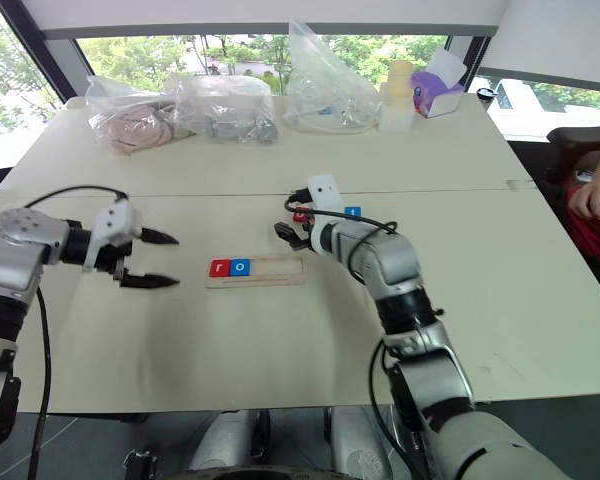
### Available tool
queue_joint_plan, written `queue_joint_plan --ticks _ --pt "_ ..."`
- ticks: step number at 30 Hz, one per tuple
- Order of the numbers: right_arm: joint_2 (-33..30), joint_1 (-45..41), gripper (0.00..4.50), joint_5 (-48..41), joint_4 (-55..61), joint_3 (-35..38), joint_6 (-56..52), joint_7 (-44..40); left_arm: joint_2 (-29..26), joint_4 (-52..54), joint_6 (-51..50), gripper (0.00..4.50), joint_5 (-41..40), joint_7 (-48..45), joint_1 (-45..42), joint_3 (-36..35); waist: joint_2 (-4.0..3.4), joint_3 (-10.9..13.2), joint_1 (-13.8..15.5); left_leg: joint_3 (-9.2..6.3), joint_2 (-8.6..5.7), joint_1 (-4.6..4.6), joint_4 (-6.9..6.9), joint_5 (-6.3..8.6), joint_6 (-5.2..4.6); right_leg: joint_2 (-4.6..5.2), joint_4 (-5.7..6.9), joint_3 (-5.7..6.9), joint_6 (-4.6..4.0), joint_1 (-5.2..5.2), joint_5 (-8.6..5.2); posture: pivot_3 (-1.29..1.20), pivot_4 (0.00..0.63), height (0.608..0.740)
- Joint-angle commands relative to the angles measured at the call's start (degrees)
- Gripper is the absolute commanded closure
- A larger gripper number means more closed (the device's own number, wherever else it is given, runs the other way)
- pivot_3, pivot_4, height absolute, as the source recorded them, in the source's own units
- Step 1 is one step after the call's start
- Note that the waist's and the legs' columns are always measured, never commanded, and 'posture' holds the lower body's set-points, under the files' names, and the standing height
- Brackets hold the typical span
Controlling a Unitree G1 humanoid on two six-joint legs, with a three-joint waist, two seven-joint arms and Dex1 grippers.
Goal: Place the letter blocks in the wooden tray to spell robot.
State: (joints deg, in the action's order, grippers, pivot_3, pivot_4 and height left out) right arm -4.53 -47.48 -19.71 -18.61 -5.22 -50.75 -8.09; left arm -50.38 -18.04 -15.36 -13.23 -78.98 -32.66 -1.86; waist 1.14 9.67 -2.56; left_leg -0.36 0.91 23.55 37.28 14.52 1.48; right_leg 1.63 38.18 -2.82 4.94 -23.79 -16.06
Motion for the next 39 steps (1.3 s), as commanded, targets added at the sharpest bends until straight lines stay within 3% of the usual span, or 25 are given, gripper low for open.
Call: queue_joint_plan --ticks 1,9,18,26,39 --pt "1.88 -4.68 0.00 2.55 -5.01 2.92 3.50 3.53 -0.11 11.09 -10.06 0.06 -6.54 5.09 3.46 -5.89 0.00 0.00 -0.02 0.02 -0.02 0.00 -0.02 0.00 0.00 0.05 -0.02 0.00 0.00 -0.01 0.00 0.00 0.150 0.735" --pt "5.45 -5.39 0.00 5.60 -2.07 4.58 2.24 9.27 -0.81 25.11 -16.55 0.06 -10.38 12.55 13.78 -10.35 0.00 0.00 -0.16 0.00 0.06 0.00 -0.16 -0.03 0.07 0.11 0.04 -0.04 -0.02 -0.16 0.01 0.00 0.150 0.735" --pt "12.41 -5.68 0.00 6.26 -5.53 6.48 2.82 12.71 0.37 27.56 -16.89 0.06 -11.79 16.86 15.40 -10.08 -0.01 0.00 -1.37 0.01 0.08 -0.04 -0.17 -0.06 0.12 0.05 0.06 -0.04 -0.10 -0.17 0.05 0.00 0.150 0.735" --pt "10.47 -4.79 0.00 10.58 -9.02 5.73 7.28 13.29 1.36 29.08 -16.69 0.06 -13.15 19.74 17.07 -10.48 -0.01 0.00 -1.42 0.01 0.05 -0.04 -0.18 -0.06 0.12 0.12 0.02 -0.04 -0.10 -0.15 0.05 0.00 0.150 0.735" --pt "15.19 -8.56 0.00 11.53 -21.62 7.85 13.42 13.73 2.30 29.24 -15.87 0.06 -12.88 21.63 17.51 -9.36 -0.01 0.00 -1.68 0.03 0.13 -0.06 -0.24 -0.06 0.13 0.02 0.04 -0.07 -0.12 -0.21 0.06 0.00 0.150 0.735"
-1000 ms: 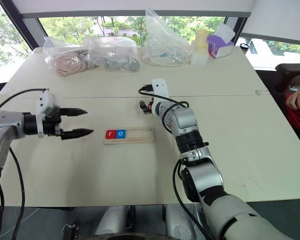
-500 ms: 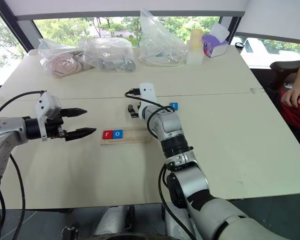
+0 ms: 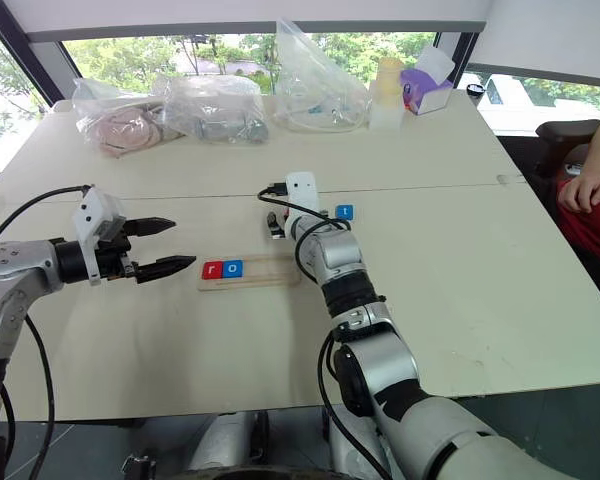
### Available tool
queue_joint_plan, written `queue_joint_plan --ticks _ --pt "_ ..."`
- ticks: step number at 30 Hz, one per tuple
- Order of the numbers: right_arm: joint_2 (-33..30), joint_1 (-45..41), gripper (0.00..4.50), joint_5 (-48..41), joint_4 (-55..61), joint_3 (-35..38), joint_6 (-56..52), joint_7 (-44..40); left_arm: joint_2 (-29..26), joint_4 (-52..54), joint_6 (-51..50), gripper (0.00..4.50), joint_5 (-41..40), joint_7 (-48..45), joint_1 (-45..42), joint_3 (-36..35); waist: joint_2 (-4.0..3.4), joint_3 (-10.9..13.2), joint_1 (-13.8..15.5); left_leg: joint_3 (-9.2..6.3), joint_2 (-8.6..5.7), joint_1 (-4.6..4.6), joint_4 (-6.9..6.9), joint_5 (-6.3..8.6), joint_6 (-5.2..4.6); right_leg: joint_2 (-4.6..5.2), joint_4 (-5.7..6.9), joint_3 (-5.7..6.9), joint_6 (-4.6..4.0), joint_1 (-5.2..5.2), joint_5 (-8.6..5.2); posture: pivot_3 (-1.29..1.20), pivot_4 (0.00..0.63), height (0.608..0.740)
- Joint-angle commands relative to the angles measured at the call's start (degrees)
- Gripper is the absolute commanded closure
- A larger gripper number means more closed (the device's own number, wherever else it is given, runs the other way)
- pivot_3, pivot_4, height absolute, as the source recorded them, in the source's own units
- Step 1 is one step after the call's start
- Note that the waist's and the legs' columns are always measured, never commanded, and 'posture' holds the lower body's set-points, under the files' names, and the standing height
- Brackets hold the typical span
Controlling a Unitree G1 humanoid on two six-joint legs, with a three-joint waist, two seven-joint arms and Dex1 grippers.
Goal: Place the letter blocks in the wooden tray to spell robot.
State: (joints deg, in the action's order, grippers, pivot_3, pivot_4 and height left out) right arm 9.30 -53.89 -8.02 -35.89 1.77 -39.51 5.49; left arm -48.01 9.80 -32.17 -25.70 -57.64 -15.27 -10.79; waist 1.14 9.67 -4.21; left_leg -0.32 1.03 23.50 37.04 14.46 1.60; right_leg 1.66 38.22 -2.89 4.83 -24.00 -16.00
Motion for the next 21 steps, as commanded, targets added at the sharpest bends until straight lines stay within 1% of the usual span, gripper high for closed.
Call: queue_joint_plan --ticks 1,3,4,6,8,10,13,14,16,17,19,21 --pt "1.40 -2.68 0.26 -0.08 -5.72 1.23 2.83 0.38 -0.09 1.45 1.03 0.02 -0.35 0.37 0.22 -0.35 0.00 0.00 -0.04 0.00 0.00 -0.01 0.00 0.00 0.00 0.00 0.00 0.00 -0.01 0.00 0.00 0.00 0.150 0.735" --pt "1.19 -3.51 0.89 0.14 -8.54 1.90 4.39 0.83 -0.08 1.69 1.25 0.00 -0.23 0.65 0.50 -0.31 0.00 0.00 -0.03 0.00 0.00 -0.02 -0.01 0.00 0.00 0.00 0.00 0.00 -0.01 0.00 0.01 0.00 0.150 0.735" --pt "1.02 -3.67 1.32 0.27 -9.71 2.22 4.90 1.16 -0.08 1.77 1.30 0.00 -0.23 0.79 0.56 -0.31 0.00 0.00 -0.04 0.00 0.00 -0.02 -0.01 0.00 0.00 0.01 0.00 0.00 -0.01 0.01 0.01 0.00 0.150 0.735" --pt "0.82 -3.73 2.42 0.50 -11.29 2.67 5.49 1.59 -0.08 1.87 1.39 0.00 -0.24 0.98 0.66 -0.32 0.01 -0.01 -0.06 0.00 0.00 -0.02 -0.01 0.00 0.01 0.02 -0.01 0.00 -0.02 0.01 0.01 0.00 0.150 0.735" --pt "0.69 -3.60 3.35 0.82 -11.97 2.65 5.77 1.60 -0.08 1.97 1.45 0.00 -0.28 1.11 0.73 -0.32 0.01 -0.01 -0.08 0.00 0.01 -0.03 -0.01 0.00 0.01 0.02 -0.01 0.00 -0.02 0.01 0.01 0.00 0.150 0.735" --pt "0.31 -3.14 3.34 1.48 -11.00 1.97 5.99 1.27 0.07 2.26 1.35 0.00 -0.45 1.27 0.63 -0.17 0.01 -0.01 -0.05 -0.01 0.01 -0.07 -0.01 0.00 0.01 0.02 0.00 0.00 -0.03 0.06 0.01 0.00 0.150 0.735" --pt "-2.05 -1.14 3.34 2.34 -1.44 0.11 4.86 -0.97 0.66 2.99 1.02 0.00 -0.83 1.18 -0.42 0.98 0.00 0.00 0.23 -0.01 0.00 -0.08 -0.01 0.00 0.01 0.05 -0.02 0.00 -0.03 0.08 0.01 0.00 0.150 0.735" --pt "-3.97 0.52 3.34 3.18 5.09 -1.88 3.32 -2.78 0.89 3.58 0.57 0.00 -1.21 1.01 -0.78 1.36 0.00 0.00 0.39 -0.02 0.00 -0.04 -0.01 0.00 0.01 0.07 -0.04 0.00 -0.03 0.07 0.01 0.00 0.150 0.735" --pt "-11.33 5.32 3.34 7.47 21.34 -9.27 1.08 -8.54 1.37 5.15 -0.76 0.00 -2.26 0.52 -1.56 2.36 -0.06 0.04 1.02 -0.09 -0.06 0.12 -0.01 -0.01 0.01 0.14 -0.12 0.02 -0.03 0.01 0.01 0.00 0.150 0.735" --pt "-13.86 7.59 3.34 7.68 28.30 -10.62 -1.96 -10.13 1.65 5.73 -1.26 0.00 -2.69 0.43 -1.96 2.88 -0.07 0.04 1.19 -0.09 -0.12 0.30 0.03 -0.01 0.01 0.17 -0.13 0.02 -0.01 -0.12 0.02 0.00 0.150 0.735" --pt "-18.37 12.66 3.34 6.06 40.76 -10.33 -9.85 -12.48 2.54 6.75 -1.99 0.00 -3.39 0.31 -2.68 4.40 -0.05 0.03 1.64 -0.05 -0.19 0.71 0.12 -0.01 0.02 0.21 -0.14 0.03 0.07 -0.47 0.06 0.00 0.150 0.735" --pt "-20.94 16.43 3.34 4.80 49.29 -9.25 -16.65 -13.83 3.17 7.43 -2.41 0.00 -3.75 0.15 -2.93 5.49 -0.02 0.01 1.68 -0.05 -0.18 0.74 0.12 -0.01 0.01 0.16 -0.17 0.04 0.07 -0.49 0.06 0.00 0.150 0.735"
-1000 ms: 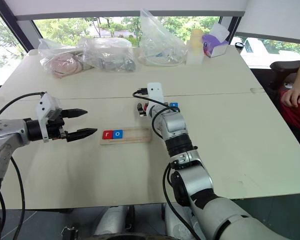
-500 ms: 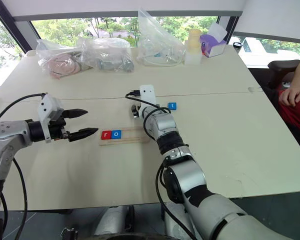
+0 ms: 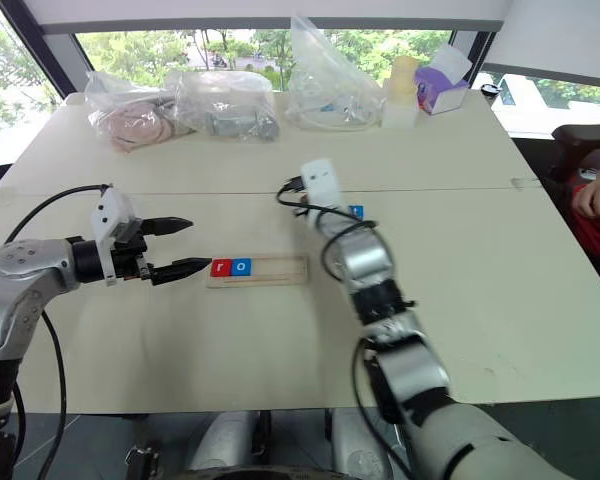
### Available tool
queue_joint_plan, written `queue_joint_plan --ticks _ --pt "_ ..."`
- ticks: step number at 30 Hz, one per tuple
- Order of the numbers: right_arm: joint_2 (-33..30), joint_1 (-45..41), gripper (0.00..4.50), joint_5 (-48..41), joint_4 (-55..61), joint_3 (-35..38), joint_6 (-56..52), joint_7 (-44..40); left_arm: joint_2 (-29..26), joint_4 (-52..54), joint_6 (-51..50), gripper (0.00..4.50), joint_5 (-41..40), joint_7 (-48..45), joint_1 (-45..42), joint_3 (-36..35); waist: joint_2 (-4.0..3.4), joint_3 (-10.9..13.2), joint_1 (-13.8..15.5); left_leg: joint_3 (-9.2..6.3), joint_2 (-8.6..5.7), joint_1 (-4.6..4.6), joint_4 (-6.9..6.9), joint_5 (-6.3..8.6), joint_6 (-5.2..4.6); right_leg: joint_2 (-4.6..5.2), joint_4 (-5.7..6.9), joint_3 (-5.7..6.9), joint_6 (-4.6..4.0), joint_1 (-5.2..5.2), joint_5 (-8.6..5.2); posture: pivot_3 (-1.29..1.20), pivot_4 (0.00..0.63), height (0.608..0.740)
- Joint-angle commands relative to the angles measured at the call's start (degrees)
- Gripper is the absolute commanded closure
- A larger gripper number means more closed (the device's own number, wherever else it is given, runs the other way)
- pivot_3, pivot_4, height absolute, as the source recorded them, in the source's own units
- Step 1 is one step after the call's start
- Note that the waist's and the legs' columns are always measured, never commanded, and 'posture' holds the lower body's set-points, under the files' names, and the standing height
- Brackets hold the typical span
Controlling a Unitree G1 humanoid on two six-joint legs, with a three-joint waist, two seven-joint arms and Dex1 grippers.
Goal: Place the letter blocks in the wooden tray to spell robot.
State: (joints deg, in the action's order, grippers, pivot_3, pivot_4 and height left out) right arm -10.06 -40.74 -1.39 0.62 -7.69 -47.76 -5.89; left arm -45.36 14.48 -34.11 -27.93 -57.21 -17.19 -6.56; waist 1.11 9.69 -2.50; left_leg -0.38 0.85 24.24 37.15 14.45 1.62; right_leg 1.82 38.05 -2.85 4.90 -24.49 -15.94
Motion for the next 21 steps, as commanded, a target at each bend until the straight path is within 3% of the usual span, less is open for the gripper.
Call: queue_joint_plan --ticks 1,5,12,21 --pt "-2.95 5.75 3.34 -2.44 17.62 1.26 -12.45 -3.03 0.99 3.10 -0.81 0.00 -1.81 -0.39 -1.14 1.96 0.01 -0.01 -0.14 -0.01 0.03 0.00 -0.01 0.00 0.00 -0.01 -0.03 0.00 0.00 0.00 0.00 0.00 0.150 0.735" --pt "-4.65 13.43 3.34 -4.44 30.55 4.94 -24.69 -3.84 1.85 3.24 -1.28 0.00 -2.28 -1.02 -1.62 4.07 0.00 0.00 -0.06 -0.04 0.16 -0.09 -0.01 0.00 0.00 -0.23 0.08 -0.01 -0.02 0.00 -0.01 0.00 0.150 0.735" --pt "-5.47 22.07 3.34 -3.52 36.98 5.72 -28.86 -1.62 1.18 0.19 -0.29 0.00 -1.26 -2.28 -3.39 4.84 0.00 0.00 -0.08 0.06 0.11 -0.28 0.05 -0.02 0.00 -0.34 0.10 -0.03 -0.02 0.12 -0.02 0.00 0.150 0.735" --pt "7.09 23.84 3.34 -2.61 34.86 12.53 -36.86 4.61 0.70 -1.51 0.87 0.00 0.38 -3.11 -4.50 5.87 0.01 -0.01 -0.01 0.05 0.10 -0.26 0.03 -0.03 0.00 -0.33 0.10 -0.03 -0.01 0.12 -0.02 0.00 0.150 0.735"
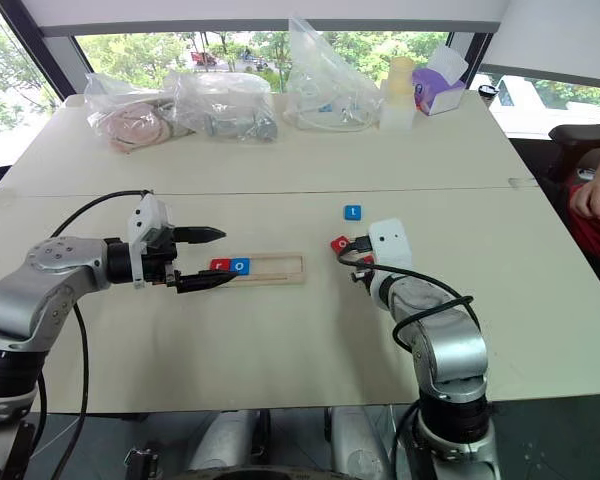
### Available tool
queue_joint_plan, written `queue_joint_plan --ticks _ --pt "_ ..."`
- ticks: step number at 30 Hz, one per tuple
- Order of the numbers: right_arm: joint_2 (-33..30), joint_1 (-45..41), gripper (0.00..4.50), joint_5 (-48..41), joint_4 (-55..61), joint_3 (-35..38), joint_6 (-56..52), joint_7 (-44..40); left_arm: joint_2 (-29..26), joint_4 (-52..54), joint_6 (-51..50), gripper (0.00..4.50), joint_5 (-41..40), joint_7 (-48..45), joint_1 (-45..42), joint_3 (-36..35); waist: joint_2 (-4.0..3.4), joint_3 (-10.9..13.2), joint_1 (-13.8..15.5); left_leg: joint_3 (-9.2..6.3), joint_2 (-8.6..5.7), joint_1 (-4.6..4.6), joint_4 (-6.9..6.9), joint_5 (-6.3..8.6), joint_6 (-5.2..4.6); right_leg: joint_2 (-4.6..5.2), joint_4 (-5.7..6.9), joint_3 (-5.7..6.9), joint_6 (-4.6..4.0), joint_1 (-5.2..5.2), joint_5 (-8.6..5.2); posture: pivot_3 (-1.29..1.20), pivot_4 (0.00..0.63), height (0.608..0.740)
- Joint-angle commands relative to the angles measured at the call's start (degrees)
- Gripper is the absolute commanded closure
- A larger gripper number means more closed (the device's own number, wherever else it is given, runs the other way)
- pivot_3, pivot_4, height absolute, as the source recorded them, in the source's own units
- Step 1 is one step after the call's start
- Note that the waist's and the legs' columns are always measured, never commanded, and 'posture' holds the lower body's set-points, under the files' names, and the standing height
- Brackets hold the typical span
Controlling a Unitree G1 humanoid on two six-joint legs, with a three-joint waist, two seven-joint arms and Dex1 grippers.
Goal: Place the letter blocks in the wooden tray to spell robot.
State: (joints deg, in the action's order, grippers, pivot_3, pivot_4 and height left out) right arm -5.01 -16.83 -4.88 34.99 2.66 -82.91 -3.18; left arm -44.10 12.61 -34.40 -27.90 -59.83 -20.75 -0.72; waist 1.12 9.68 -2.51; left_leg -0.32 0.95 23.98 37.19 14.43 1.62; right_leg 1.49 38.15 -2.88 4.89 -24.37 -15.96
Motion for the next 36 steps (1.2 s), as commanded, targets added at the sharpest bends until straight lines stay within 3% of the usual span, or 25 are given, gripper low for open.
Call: queue_joint_plan --ticks 1,6,7,10,12,16,20,27,36 --pt "3.34 0.02 2.84 0.96 0.38 2.47 -1.34 2.43 -0.53 0.21 1.20 0.00 0.49 -0.51 -1.02 0.08 0.02 -0.02 0.00 0.01 0.00 0.00 0.00 0.00 0.00 0.01 0.00 0.00 0.00 0.00 0.00 0.00 0.150 0.735" --pt "4.53 -0.34 0.21 1.50 1.17 1.73 -1.12 4.02 -0.57 -0.06 1.03 0.00 0.82 -0.74 -0.94 0.13 0.03 -0.02 -0.02 0.00 0.00 -0.02 0.01 0.00 0.00 0.03 0.00 0.00 0.00 0.03 0.00 0.00 0.150 0.735" --pt "3.96 -0.63 0.04 1.51 1.61 1.89 -1.10 3.95 -0.64 -0.07 0.82 0.00 0.79 -0.82 -0.98 0.13 0.03 -0.02 0.06 0.00 -0.01 -0.02 0.01 0.00 0.00 0.03 0.00 0.00 0.01 0.03 0.00 0.00 0.150 0.735" --pt "0.46 -3.26 0.04 0.73 3.57 4.21 0.70 2.32 -1.17 -0.02 0.32 0.00 0.42 -1.68 -1.05 0.08 0.03 -0.02 0.10 0.01 -0.04 0.00 0.03 -0.01 0.01 0.08 -0.04 0.01 0.01 0.05 0.00 0.00 0.150 0.735" --pt "-6.62 -5.49 0.04 -0.59 3.26 5.34 5.92 -1.95 -1.55 0.88 -0.97 0.00 -0.86 -2.34 -0.92 -0.42 -0.02 0.01 0.05 0.05 -0.06 0.02 0.04 -0.01 0.01 0.10 -0.07 0.00 0.01 0.04 0.01 0.00 0.150 0.735" --pt "-23.45 -3.53 0.04 -11.11 0.70 4.93 20.43 -26.43 -3.29 3.80 -3.96 0.00 -3.71 -3.60 0.00 -1.66 0.02 0.01 -0.01 0.03 -0.06 0.00 0.00 0.00 0.00 0.06 -0.09 0.01 0.07 0.07 -0.02 0.00 0.150 0.735" --pt "-37.59 3.59 0.04 -13.61 -8.67 2.73 39.39 -46.99 -6.91 7.14 -3.85 0.00 -3.94 -5.51 2.61 -1.94 0.05 0.01 -0.03 -0.01 -0.05 -0.03 -0.09 0.06 -0.09 -0.07 -0.20 0.06 0.09 0.20 -0.12 0.00 0.150 0.735" --pt "-42.77 1.23 0.04 -8.00 -35.27 -2.87 66.44 -61.09 -11.04 14.25 -5.88 0.00 -7.02 -5.26 8.11 -5.05 0.22 0.21 -0.06 0.17 0.00 -0.71 0.03 0.05 -0.09 0.03 -0.24 -0.06 0.04 0.84 -0.16 0.00 0.150 0.735" --pt "-38.41 -7.83 0.04 -3.52 -56.05 -8.69 79.99 -66.00 -14.03 19.33 -4.44 0.00 -6.82 -5.23 12.45 -4.99 0.18 0.30 0.11 0.15 0.01 -0.81 0.02 0.05 -0.09 0.06 -0.23 -0.08 0.07 0.95 -0.13 0.00 0.150 0.735"
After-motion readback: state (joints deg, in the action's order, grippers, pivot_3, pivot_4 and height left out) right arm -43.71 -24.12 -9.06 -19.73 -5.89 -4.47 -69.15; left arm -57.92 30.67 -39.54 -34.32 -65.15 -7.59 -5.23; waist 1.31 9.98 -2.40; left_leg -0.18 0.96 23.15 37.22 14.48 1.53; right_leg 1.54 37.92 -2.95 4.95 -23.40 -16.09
